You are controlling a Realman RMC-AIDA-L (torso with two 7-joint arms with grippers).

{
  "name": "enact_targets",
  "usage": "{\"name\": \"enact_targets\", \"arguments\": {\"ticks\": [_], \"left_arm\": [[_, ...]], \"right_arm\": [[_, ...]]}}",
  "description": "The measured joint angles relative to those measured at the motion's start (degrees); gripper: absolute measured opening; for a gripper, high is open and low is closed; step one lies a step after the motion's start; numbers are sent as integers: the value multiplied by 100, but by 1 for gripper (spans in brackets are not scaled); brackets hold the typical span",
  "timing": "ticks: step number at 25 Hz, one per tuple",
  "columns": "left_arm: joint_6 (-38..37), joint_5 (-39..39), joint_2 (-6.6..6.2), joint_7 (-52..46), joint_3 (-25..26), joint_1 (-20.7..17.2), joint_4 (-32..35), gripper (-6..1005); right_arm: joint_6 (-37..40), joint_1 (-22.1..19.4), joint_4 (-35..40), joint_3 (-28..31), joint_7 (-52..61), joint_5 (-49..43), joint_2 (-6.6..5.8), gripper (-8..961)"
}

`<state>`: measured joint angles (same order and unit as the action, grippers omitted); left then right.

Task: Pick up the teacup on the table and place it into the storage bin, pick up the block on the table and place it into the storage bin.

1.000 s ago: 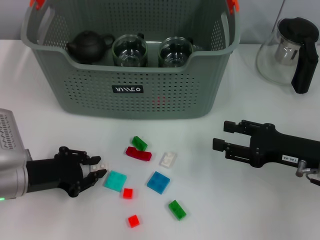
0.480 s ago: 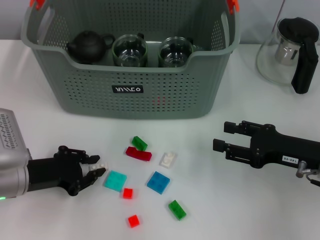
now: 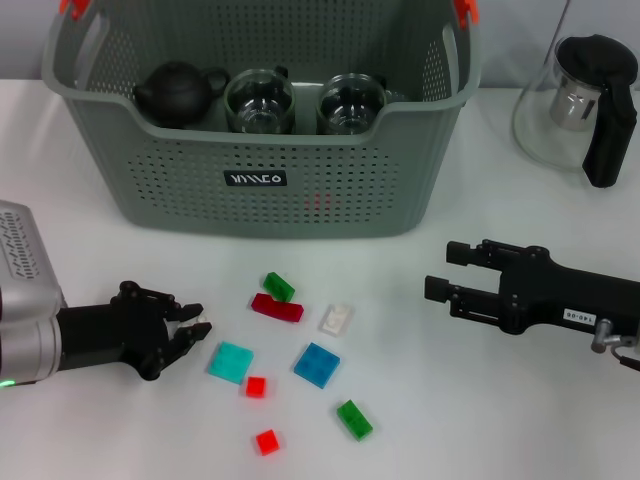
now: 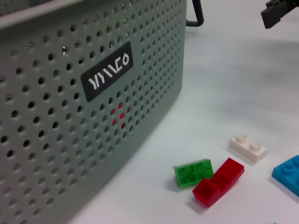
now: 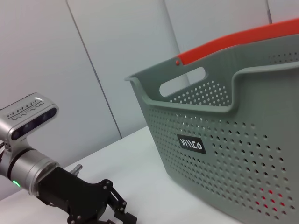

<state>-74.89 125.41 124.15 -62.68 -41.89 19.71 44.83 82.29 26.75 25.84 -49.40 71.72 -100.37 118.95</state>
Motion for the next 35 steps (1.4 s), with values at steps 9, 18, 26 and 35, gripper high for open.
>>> {"name": "enact_targets", "arguments": {"ticks": [9, 18, 26, 35], "left_arm": [[-943, -200, -102, -84, 492, 123, 113, 202], [-3518, -1679, -579, -1174, 1886, 1089, 264, 234], [-1480, -1791, -667, -2856, 1094, 2247, 882, 263], [1814, -516, -541, -3194, -824, 2470, 819, 295]], "right_arm": [[1, 35, 0, 1, 8, 0, -9, 715], [-9, 61, 0, 8, 8, 0, -8, 714], [-9, 105, 0, 4, 8, 0, 26, 714], [-6, 116, 0, 11, 8, 0, 53, 714]]}}
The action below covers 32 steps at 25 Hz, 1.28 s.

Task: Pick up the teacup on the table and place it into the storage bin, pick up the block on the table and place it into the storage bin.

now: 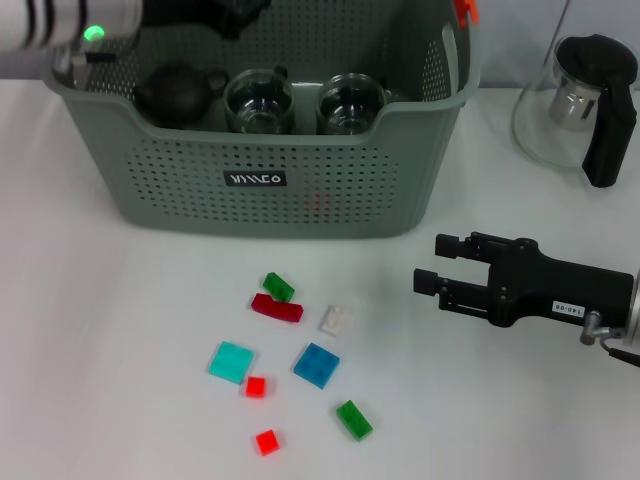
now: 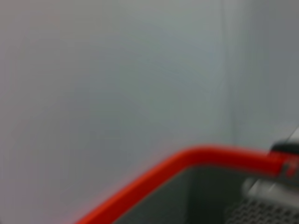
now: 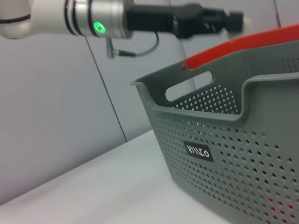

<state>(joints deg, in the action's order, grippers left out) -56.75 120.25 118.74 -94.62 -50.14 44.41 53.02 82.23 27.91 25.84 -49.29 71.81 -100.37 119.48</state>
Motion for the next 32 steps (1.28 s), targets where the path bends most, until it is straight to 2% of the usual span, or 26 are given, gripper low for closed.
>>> {"name": "enact_targets", "arguments": {"ticks": [4, 6, 7, 14, 18, 20, 23, 25, 26, 29, 32], "left_arm": [[650, 658, 369, -21, -179, -109, 192, 309], [810, 849, 503, -39, -200, -146, 280, 316], [820, 876, 529, -91, -204, -160, 313, 320], [704, 784, 534, -547, -196, -244, 580, 345], [27, -231, 531, -376, -200, -812, 1011, 482], [-680, -1045, 483, -7, -90, -1175, 987, 551], [-1628, -1796, 431, 815, 248, -1603, 637, 654], [-2267, -2008, 406, 1541, 493, -1858, 194, 723], [-2584, -2039, 391, 2047, 638, -1986, -104, 723], [-2910, -1981, 400, 3189, 939, -2301, -809, 722], [-2920, -1802, 477, 3946, 1073, -2607, -1109, 721]], "right_arm": [[30, 2, 0, 17, 0, 0, -1, 714], [39, 3, 0, 21, 0, 0, -2, 714], [42, 2, 0, 23, 0, 0, -2, 714], [41, -10, 0, 34, 5, 1, -12, 715], [34, -32, 0, 34, 8, 23, -14, 715], [34, -40, 0, 34, 9, 31, -26, 715], [35, -39, 0, 34, 10, 34, -32, 715], [27, -33, 0, 34, 12, 36, -32, 715], [20, -30, 0, 34, 15, 36, -32, 715], [10, -25, 0, 33, 35, 36, -31, 715], [-2, -25, 0, 33, 78, 36, -30, 715]]}}
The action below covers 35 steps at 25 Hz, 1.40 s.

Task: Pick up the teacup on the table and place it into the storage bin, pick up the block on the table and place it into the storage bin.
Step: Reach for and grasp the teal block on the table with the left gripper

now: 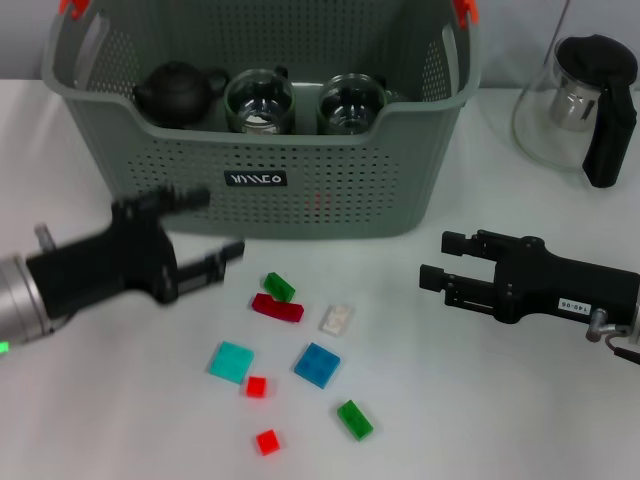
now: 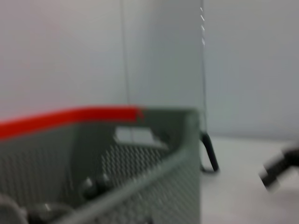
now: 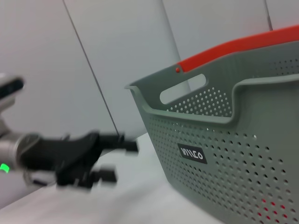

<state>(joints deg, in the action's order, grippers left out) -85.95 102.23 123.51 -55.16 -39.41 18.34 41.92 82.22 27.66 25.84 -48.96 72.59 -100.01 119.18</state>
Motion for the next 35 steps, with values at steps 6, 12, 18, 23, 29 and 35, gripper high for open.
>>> {"name": "enact_targets", "arguments": {"ticks": [6, 12, 18, 23, 29, 35], "left_arm": [[42, 978, 49, 286, 20, -181, -56, 718], [49, 1602, 35, 286, 25, -95, -40, 716], [272, 1880, 26, 286, 10, -20, -4, 715], [394, 1936, 41, 302, -9, -25, 8, 713], [485, 1951, 53, 305, -16, -74, -21, 711], [575, 2123, 66, 290, -28, -74, -61, 709]], "right_arm": [[-19, -11, 0, 0, 10, -1, 9, 715], [-62, -31, 0, 0, 10, -2, 16, 714], [-65, -42, 0, 0, 10, -1, 18, 714], [-66, -42, 0, 0, 10, -1, 18, 714], [-66, -42, 0, 0, 10, -1, 14, 715], [-66, -42, 0, 0, 10, -2, 4, 715]]}}
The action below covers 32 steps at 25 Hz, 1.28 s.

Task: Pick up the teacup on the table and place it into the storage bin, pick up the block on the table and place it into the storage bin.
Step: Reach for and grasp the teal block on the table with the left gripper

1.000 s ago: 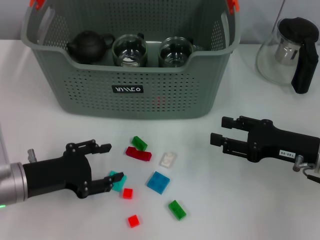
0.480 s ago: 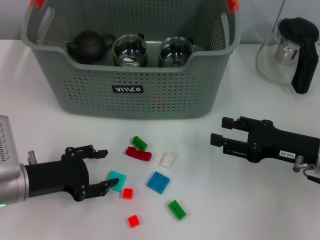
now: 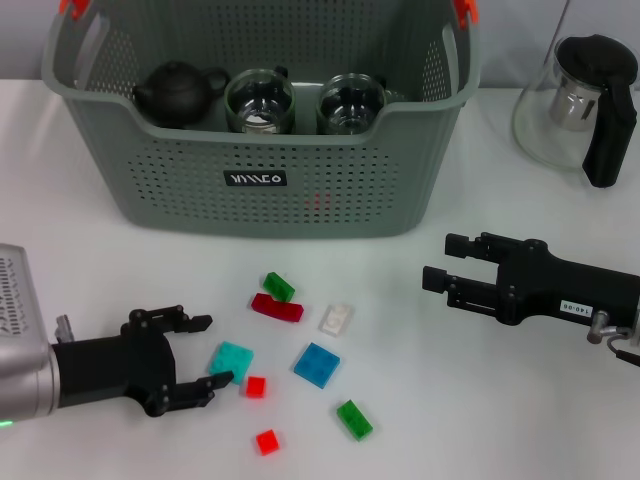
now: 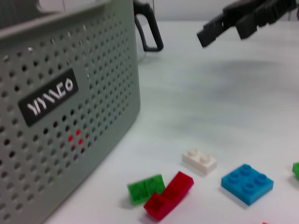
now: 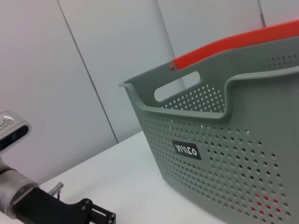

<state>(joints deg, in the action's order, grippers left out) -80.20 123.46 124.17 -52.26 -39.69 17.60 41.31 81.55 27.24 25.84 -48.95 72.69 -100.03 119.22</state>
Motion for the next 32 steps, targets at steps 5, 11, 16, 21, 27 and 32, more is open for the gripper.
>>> {"name": "enact_targets", "arguments": {"ticks": [5, 11, 16, 21, 27, 32], "left_arm": [[137, 40, 12, 6, -5, 73, -125, 708], [219, -19, 26, 15, -3, 150, -160, 706], [326, -22, 29, 35, -3, 300, -286, 704], [484, -16, 29, 43, -3, 455, -412, 702], [561, 27, 28, 48, -128, 529, -455, 701], [561, 8, 28, 50, -143, 504, -457, 699]], "right_arm": [[0, 0, 0, 0, 0, -19, -2, 715], [24, -23, 0, 0, 0, -25, -4, 715], [44, -51, 0, 0, 0, -34, -10, 715], [47, -67, 0, 0, 0, -35, -13, 714], [53, -72, 0, 0, 0, -35, -13, 714], [53, -79, 0, 0, 0, -34, -13, 714]]}}
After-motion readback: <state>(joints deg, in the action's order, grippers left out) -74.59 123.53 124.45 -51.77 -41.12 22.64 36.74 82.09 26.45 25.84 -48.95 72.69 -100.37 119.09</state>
